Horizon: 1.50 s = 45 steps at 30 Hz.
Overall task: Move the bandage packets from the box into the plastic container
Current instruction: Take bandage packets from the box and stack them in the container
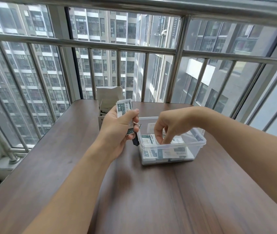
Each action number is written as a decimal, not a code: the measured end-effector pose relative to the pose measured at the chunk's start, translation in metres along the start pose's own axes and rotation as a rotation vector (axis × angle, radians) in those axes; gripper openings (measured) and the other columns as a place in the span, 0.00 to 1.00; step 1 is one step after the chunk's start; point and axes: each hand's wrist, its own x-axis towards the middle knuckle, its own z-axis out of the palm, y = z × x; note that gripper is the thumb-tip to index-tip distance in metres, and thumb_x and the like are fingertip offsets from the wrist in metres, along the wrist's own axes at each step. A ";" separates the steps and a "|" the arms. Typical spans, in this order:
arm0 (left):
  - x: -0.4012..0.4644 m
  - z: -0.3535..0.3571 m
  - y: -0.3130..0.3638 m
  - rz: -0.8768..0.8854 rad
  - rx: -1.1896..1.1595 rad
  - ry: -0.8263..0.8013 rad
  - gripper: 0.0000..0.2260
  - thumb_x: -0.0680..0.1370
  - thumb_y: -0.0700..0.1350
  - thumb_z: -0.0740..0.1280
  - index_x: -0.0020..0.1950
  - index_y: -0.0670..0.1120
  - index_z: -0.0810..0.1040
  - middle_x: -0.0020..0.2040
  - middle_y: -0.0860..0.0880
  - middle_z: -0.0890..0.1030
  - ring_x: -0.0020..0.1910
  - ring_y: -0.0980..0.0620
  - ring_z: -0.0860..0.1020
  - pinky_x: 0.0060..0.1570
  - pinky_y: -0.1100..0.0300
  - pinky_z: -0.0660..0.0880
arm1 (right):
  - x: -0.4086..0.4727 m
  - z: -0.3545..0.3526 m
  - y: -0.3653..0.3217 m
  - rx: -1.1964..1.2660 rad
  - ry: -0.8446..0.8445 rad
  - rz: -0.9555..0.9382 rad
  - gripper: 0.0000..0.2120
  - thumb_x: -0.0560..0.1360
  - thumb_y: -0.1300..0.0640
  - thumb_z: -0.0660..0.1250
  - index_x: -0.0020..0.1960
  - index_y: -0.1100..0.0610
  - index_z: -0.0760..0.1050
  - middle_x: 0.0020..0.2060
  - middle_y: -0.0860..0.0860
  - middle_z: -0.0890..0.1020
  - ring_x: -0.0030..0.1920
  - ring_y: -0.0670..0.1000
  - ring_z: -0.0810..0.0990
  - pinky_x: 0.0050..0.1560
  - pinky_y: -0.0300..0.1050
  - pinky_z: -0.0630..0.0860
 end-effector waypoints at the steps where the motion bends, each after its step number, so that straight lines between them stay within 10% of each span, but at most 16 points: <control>1: 0.000 0.000 0.000 0.000 0.003 -0.001 0.07 0.80 0.37 0.68 0.48 0.46 0.71 0.31 0.50 0.75 0.23 0.56 0.71 0.17 0.67 0.61 | 0.001 0.000 0.001 0.015 -0.009 -0.004 0.06 0.75 0.58 0.74 0.41 0.48 0.81 0.29 0.38 0.79 0.30 0.39 0.72 0.35 0.35 0.70; 8: 0.001 0.000 -0.004 0.026 0.048 -0.004 0.06 0.80 0.42 0.69 0.51 0.45 0.72 0.31 0.49 0.75 0.23 0.55 0.72 0.17 0.66 0.63 | -0.011 -0.007 0.011 0.339 0.062 -0.058 0.06 0.77 0.63 0.72 0.53 0.57 0.82 0.37 0.49 0.82 0.32 0.44 0.73 0.32 0.36 0.71; 14: -0.002 0.004 -0.005 0.000 0.070 -0.117 0.23 0.80 0.62 0.63 0.62 0.44 0.74 0.36 0.46 0.77 0.27 0.51 0.74 0.18 0.63 0.67 | -0.053 -0.031 -0.007 1.198 0.347 -0.260 0.12 0.75 0.69 0.67 0.58 0.66 0.79 0.40 0.58 0.83 0.32 0.48 0.79 0.32 0.34 0.79; 23: -0.002 0.004 -0.003 -0.013 0.037 -0.087 0.02 0.84 0.40 0.62 0.52 0.44 0.71 0.34 0.47 0.76 0.25 0.52 0.76 0.17 0.64 0.65 | -0.036 -0.021 -0.024 0.572 0.657 -0.079 0.05 0.77 0.62 0.72 0.52 0.60 0.82 0.41 0.54 0.86 0.35 0.48 0.84 0.33 0.35 0.79; 28: 0.004 0.000 -0.009 0.068 0.159 -0.016 0.05 0.82 0.38 0.66 0.52 0.44 0.70 0.33 0.47 0.76 0.24 0.53 0.75 0.17 0.64 0.64 | -0.022 0.002 0.001 -0.001 0.201 0.226 0.24 0.70 0.49 0.80 0.63 0.53 0.79 0.43 0.51 0.86 0.40 0.51 0.84 0.36 0.43 0.81; 32: 0.002 0.000 -0.011 0.064 0.180 -0.021 0.07 0.80 0.39 0.69 0.53 0.44 0.71 0.34 0.47 0.76 0.25 0.51 0.75 0.18 0.63 0.64 | -0.005 0.018 0.009 -0.080 0.204 0.274 0.32 0.66 0.51 0.82 0.68 0.50 0.77 0.45 0.48 0.81 0.48 0.58 0.85 0.51 0.55 0.84; 45: 0.002 0.000 -0.012 0.051 0.197 -0.033 0.08 0.80 0.41 0.69 0.56 0.44 0.72 0.35 0.47 0.77 0.26 0.51 0.76 0.19 0.62 0.65 | 0.005 0.021 0.014 -0.008 0.251 0.200 0.20 0.68 0.54 0.80 0.59 0.47 0.82 0.47 0.52 0.84 0.48 0.55 0.84 0.51 0.51 0.83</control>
